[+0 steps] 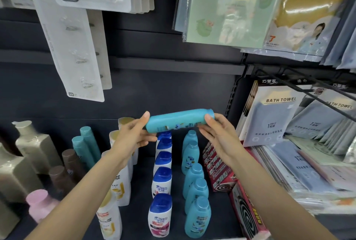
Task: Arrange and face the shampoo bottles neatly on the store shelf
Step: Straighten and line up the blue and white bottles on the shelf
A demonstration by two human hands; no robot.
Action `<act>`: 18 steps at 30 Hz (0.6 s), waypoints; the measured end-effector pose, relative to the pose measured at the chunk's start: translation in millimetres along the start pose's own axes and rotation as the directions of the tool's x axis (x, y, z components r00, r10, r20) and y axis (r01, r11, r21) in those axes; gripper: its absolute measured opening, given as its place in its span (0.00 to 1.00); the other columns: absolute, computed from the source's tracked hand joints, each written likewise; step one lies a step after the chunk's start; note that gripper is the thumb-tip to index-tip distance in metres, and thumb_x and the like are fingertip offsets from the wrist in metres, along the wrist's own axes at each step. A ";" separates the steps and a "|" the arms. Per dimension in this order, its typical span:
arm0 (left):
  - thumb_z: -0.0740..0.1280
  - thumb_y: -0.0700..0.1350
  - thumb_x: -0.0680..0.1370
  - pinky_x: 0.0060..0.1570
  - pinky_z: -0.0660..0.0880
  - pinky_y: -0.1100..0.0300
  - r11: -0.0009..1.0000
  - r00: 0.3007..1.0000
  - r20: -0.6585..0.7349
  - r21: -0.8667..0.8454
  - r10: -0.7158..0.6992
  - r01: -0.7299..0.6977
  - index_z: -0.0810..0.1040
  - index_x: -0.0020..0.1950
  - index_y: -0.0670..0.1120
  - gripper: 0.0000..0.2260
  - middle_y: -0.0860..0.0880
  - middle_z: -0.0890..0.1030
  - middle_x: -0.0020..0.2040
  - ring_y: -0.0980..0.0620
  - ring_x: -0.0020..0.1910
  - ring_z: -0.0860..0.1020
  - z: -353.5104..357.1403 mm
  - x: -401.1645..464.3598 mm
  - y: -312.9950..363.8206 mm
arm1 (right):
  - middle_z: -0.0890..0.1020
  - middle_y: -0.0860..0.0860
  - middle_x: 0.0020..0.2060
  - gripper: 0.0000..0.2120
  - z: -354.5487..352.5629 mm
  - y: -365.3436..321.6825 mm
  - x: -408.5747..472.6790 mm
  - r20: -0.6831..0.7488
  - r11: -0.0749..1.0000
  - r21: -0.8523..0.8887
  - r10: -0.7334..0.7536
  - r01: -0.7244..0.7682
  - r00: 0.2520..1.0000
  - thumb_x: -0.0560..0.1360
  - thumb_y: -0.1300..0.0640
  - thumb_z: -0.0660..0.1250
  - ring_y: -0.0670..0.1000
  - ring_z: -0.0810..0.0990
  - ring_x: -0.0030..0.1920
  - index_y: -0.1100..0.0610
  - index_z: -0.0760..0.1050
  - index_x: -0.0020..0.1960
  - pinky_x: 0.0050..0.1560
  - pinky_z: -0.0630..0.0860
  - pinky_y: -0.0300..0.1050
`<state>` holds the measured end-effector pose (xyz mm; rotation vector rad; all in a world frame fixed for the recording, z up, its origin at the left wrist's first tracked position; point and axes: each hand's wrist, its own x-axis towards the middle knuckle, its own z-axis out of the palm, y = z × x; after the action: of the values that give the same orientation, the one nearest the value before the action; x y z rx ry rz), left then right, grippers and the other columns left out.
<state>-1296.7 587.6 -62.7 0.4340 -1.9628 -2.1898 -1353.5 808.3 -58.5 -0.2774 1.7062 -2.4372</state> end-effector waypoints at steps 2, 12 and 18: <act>0.59 0.62 0.77 0.35 0.73 0.62 0.993 0.997 -0.020 0.093 -0.071 0.073 0.77 0.50 0.46 0.20 0.43 0.84 0.35 0.53 0.30 0.81 5.3 0.5 -0.6 | 0.83 0.56 0.50 0.10 2.2 -1.1 1.3 -0.041 1.000 -0.001 -0.020 0.020 0.999 0.75 0.57 0.67 0.51 0.83 0.53 0.61 0.72 0.52 0.55 0.79 0.43; 0.55 0.60 0.80 0.30 0.75 0.65 0.965 0.978 0.041 0.178 -0.204 0.194 0.77 0.48 0.42 0.23 0.43 0.84 0.35 0.52 0.30 0.82 17.9 14.6 -16.2 | 0.83 0.55 0.51 0.14 3.8 -8.8 4.9 -0.050 0.992 -0.105 -0.079 0.073 0.996 0.74 0.62 0.67 0.50 0.83 0.53 0.62 0.75 0.59 0.49 0.80 0.40; 0.65 0.40 0.78 0.31 0.75 0.68 0.959 0.998 0.005 0.278 0.059 -0.058 0.78 0.44 0.44 0.04 0.44 0.82 0.40 0.55 0.29 0.81 16.8 21.7 -31.5 | 0.82 0.51 0.50 0.11 -1.9 -11.8 9.3 -0.102 0.928 -0.356 -0.153 0.108 0.983 0.74 0.60 0.69 0.47 0.81 0.52 0.55 0.76 0.55 0.50 0.79 0.41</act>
<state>-1320.4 600.3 -94.6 0.4100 -2.2596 -1.8818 -1363.2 811.8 -47.4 -0.2889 2.2468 -2.2672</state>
